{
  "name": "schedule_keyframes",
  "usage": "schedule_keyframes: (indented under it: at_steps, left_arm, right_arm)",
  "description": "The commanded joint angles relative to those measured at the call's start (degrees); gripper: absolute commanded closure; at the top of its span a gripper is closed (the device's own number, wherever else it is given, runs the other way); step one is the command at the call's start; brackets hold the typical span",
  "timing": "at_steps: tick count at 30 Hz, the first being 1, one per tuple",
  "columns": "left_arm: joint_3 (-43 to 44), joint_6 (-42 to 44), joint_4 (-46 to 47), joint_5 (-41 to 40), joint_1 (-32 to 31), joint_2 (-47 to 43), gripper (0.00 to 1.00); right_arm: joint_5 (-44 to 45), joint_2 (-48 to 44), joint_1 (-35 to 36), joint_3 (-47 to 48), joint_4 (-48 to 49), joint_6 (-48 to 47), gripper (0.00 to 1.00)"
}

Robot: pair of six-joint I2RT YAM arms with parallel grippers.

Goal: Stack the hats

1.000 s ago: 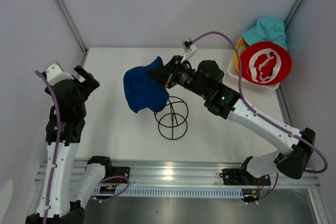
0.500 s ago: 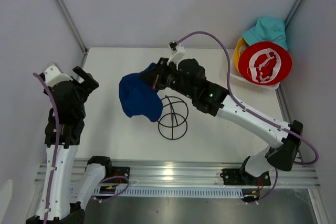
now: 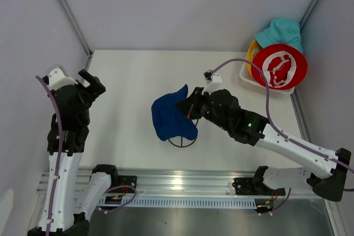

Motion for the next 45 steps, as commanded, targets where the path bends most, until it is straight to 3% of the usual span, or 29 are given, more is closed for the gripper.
schedule_keyframes:
  at_steps: [1, 4, 8, 15, 19, 27, 36, 41, 45]
  left_arm:
    - [0.34, 0.21, 2.19, 2.57, 0.7, 1.09, 0.0]
    - [0.08, 0.12, 2.63, 3.09, 0.7, 1.35, 0.0]
    - [-0.45, 0.12, 3.33, 4.76, 0.7, 1.53, 0.01]
    - [-1.07, 0.56, 4.12, 6.17, 0.7, 1.79, 0.0]
    - [-1.07, 0.74, 4.13, 6.43, 0.7, 2.49, 0.01]
    - [-0.98, 0.65, 4.3, 8.19, 0.7, 4.34, 0.0]
    - [-0.98, 0.3, 4.48, 11.26, 0.61, 6.63, 0.01]
    - [-0.98, 0.12, 4.92, 12.85, 0.44, 7.94, 0.0]
    - [-0.45, 0.21, 4.48, 14.17, -0.17, 9.7, 0.01]
  right_arm:
    - [6.65, -6.88, -0.11, -5.59, 5.05, 1.02, 1.0]
    - [9.29, -10.93, -0.9, -10.97, 10.24, 2.68, 1.0]
    - [7.2, -16.82, -6.94, -21.06, 16.21, 9.01, 1.0]
    - [-7.73, -17.1, -21.0, -29.87, 24.58, 17.98, 1.0]
    - [-16.69, -14.99, -25.41, -32.51, 29.49, 19.31, 1.0]
    - [-22.51, -15.6, -28.32, -42.18, 37.94, 20.89, 1.0]
    - [-21.37, -20.35, -30.16, -50.18, 37.07, 15.52, 1.0]
    - [-21.37, -15.88, -32.54, -50.89, 37.42, 14.84, 1.0]
    - [-23.38, -9.65, -32.37, -53.78, 44.94, 11.14, 0.95]
